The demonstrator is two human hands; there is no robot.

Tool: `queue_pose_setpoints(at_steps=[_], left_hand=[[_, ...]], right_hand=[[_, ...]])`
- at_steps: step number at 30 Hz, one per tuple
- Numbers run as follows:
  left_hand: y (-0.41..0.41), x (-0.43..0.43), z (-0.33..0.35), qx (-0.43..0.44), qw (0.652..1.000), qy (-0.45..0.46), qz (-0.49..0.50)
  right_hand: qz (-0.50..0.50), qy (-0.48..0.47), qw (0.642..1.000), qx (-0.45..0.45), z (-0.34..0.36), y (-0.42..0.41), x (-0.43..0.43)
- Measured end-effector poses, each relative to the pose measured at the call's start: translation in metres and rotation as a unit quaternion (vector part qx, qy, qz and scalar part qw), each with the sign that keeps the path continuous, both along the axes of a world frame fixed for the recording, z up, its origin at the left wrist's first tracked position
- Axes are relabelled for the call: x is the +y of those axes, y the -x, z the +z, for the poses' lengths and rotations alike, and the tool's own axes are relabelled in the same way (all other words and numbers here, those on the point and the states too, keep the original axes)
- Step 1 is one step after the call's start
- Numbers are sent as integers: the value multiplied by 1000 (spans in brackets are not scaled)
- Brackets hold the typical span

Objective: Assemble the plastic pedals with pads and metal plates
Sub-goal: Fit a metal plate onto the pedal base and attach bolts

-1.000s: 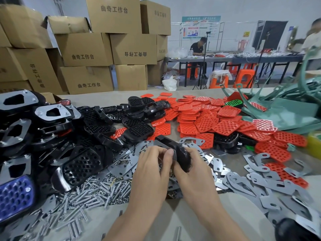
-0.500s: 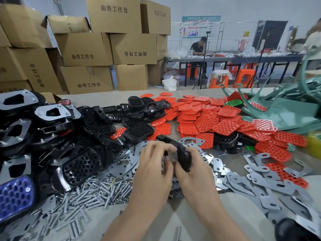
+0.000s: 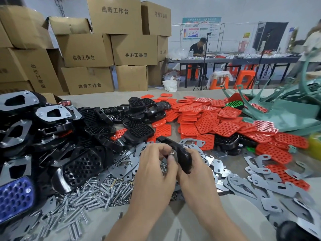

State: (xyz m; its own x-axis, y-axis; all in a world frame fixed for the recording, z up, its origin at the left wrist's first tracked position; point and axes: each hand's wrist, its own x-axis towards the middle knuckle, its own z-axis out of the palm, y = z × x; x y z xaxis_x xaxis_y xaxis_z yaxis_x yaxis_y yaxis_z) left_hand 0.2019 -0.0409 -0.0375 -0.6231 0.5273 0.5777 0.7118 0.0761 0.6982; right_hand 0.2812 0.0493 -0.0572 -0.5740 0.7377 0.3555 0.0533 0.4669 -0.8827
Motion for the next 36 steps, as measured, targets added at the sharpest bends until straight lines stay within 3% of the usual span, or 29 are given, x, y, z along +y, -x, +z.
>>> queue_pose_setpoints(at_steps=[4,9,15,17,19,21,22,25,29,33,36], left_hand=[[5,2,-4,-46,998,50,3],[3,-1,-1,34,998,59,17],[2,2,9,-203,978,20,-44],[1,0,11,-209,976,15,-60],[4,-3,8,-54,998,38,-25],[9,-6,6,135,988,74,30],[12,-7,6,161,983,82,33],[11,-9,10,2,998,58,-15],[6,-5,15,-189,981,28,-45],[9,-4,22,-368,925,47,-83],[6,-3,25,-506,853,-16,-129]], right_hand=[[1,-2,1000,7,1,0,-1],[-8,-12,1000,17,3,-1,-2],[-5,-49,999,-5,5,0,-3],[-5,-57,998,-10,4,0,-3],[-7,-60,998,-12,5,-1,-3],[-10,-63,998,-13,5,-1,-2],[-11,-63,998,-13,5,-1,-2],[-14,-54,998,-7,5,-1,-2],[-23,-68,997,-17,3,0,-3],[-26,-89,995,-28,3,-1,-4],[-23,-103,994,-23,3,-2,-5]])
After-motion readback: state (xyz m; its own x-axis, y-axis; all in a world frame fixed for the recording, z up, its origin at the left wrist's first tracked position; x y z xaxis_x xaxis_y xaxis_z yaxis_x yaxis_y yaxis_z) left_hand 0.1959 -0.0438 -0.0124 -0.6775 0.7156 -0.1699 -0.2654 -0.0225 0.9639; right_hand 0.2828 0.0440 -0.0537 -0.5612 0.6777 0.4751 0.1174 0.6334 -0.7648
